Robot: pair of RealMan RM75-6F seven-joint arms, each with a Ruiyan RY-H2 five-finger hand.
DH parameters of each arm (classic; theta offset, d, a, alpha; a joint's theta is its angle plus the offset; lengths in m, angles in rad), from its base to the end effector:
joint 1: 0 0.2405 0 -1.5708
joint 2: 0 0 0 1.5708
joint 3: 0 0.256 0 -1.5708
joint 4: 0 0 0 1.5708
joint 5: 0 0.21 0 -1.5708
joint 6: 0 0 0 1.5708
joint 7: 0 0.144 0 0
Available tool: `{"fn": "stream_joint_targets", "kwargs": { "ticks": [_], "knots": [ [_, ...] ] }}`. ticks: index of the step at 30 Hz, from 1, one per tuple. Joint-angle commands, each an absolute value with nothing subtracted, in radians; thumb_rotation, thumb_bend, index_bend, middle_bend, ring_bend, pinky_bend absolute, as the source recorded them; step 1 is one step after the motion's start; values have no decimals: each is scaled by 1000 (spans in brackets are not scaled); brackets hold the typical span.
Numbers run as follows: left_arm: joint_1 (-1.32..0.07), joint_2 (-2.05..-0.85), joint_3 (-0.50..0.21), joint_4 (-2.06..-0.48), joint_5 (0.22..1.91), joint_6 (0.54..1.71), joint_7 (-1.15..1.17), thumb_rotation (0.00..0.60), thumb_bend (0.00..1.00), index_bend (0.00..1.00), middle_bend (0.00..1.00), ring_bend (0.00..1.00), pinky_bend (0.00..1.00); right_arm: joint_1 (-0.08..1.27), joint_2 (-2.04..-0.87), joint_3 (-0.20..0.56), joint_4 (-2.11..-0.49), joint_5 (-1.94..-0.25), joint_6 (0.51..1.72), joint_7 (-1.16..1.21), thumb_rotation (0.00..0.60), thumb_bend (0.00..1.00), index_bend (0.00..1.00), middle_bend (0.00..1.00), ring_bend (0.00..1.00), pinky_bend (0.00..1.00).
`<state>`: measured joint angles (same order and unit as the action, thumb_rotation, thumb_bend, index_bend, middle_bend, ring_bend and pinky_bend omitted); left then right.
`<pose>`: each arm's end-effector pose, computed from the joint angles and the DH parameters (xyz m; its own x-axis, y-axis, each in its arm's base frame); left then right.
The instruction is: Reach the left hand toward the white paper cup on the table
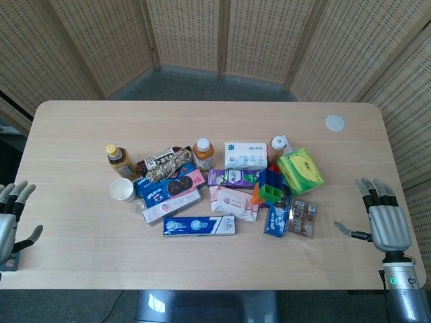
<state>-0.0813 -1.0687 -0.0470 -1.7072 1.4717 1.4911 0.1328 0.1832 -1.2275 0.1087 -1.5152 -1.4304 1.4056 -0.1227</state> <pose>-0.3000 0.1780 0.1681 0.4727 0.0064 0.8812 0.8811 0.0158 -0.4727 -0.3087 -0.2250 0.1347 0.4807 0.0156 0.8768 -0.8765 -0.0228 0.4809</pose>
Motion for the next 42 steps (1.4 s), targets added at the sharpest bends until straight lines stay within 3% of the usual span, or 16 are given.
{"fn": "stream_joint_targets", "kwargs": {
  "ticks": [1,12,21,42],
  "knots": [
    [-84,-1071,-47,-1707,1471,1486,135,600,340,108,32,1,0,182,-1228,109,-1514,-1431,1408,-122,278,31,0,0,0,0],
    [-100,-1060,-51,-1710,1476,1467,136,600,339,108,32,1,0,173,-1228,106,-1521,-1437,1424,-117,279,30,0,0,0,0],
    [-159,-1084,-59,-1660,1447,1365,146,600,339,123,36,1,0,179,-1223,110,-1540,-1431,1414,-141,279,30,0,0,0,0],
    [-380,-1412,-76,-1301,1417,1091,176,600,339,178,147,133,0,155,-1192,114,-1572,-1405,1435,-168,273,31,0,0,0,0]
  ]
}}
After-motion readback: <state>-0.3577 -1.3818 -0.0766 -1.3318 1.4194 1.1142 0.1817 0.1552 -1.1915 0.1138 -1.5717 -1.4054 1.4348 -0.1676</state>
